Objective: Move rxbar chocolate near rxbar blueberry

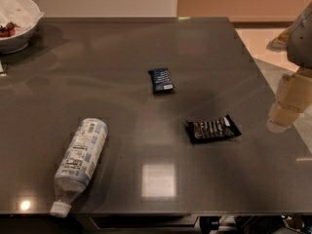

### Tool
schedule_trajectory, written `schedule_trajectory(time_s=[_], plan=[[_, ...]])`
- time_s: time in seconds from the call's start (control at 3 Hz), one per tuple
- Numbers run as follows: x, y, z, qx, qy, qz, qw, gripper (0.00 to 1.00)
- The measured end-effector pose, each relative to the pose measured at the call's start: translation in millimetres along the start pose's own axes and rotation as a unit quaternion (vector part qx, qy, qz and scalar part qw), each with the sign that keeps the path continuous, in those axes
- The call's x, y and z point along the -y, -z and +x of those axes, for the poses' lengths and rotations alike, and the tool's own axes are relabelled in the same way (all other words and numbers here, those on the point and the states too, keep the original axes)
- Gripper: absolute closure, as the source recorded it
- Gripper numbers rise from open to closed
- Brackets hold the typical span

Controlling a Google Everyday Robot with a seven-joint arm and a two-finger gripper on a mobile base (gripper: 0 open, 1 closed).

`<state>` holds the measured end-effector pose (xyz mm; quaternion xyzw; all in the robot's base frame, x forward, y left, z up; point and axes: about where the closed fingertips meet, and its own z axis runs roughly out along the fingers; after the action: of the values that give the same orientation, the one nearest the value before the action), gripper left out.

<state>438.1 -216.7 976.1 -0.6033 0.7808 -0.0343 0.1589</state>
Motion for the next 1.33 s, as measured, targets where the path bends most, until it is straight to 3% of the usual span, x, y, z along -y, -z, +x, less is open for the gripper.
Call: schedule_trajectory(time_s=[0.67,1.33], plan=[[1.4,-0.3,-1.0,-0.003,0.009,-0.009,0.9999,0.0],[-5.5,-47.2,-16.2,0.014,0.04,-0.056,0.9975,0.0]])
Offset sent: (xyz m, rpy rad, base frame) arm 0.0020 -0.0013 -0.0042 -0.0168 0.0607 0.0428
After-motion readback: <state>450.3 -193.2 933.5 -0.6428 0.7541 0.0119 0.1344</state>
